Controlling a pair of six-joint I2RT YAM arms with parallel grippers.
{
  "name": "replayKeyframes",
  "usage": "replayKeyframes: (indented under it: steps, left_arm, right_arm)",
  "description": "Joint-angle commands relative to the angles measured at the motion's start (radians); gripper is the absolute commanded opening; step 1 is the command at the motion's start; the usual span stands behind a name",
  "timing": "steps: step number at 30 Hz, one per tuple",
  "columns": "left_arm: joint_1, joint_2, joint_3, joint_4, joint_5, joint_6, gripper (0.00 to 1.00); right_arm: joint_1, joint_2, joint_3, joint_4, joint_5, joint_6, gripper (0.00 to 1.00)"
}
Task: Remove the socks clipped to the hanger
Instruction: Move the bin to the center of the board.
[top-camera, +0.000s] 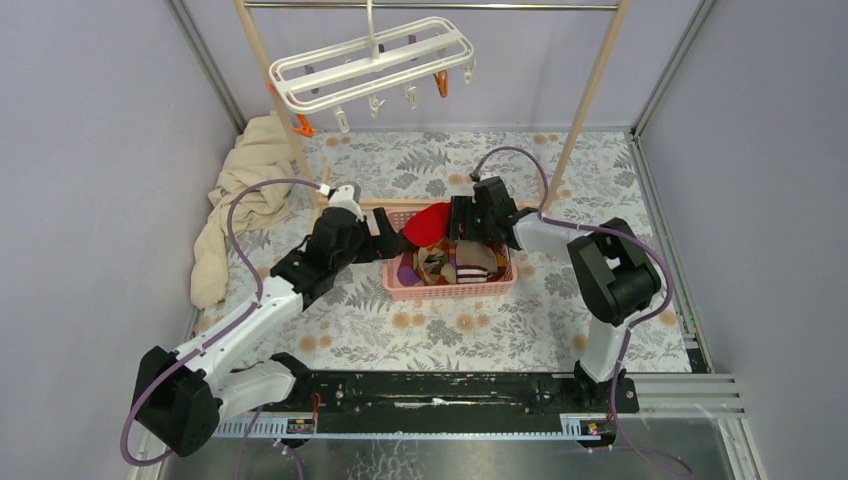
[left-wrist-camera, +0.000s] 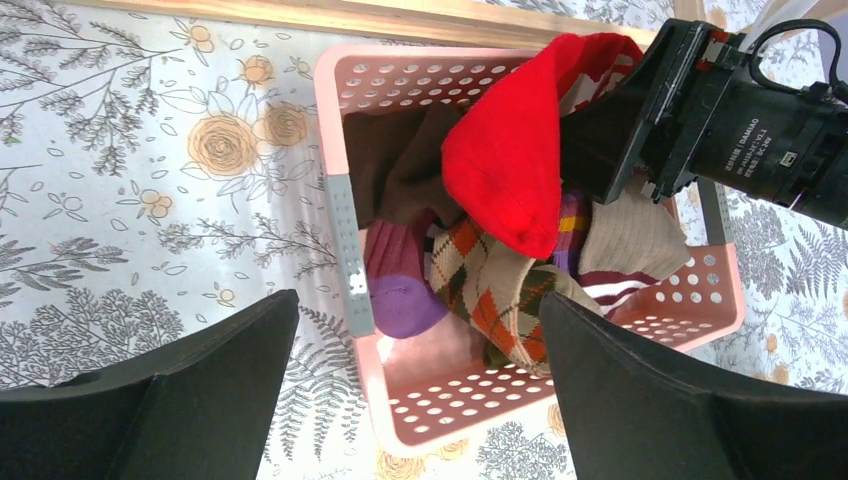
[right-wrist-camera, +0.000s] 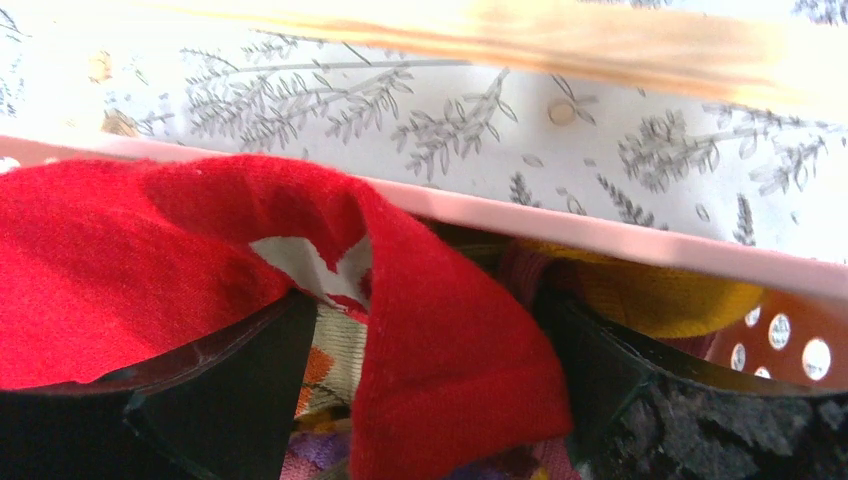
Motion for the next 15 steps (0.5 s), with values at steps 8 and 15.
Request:
replayKeyframes:
  steps: [8,15]
  left_arm:
    - [0.077,-0.062,0.035,0.008,0.028,0.064,0.98]
    - [0.078,-0.096,0.043,-0.017,0.007,0.043,0.99]
  right_arm:
    - [-0.010,-0.214,-0.001,-0.106,-0.086,-0.092,1.00]
    - [-0.011,-0.518,-0.107,-0.185,-0.064,-0.111,1.00]
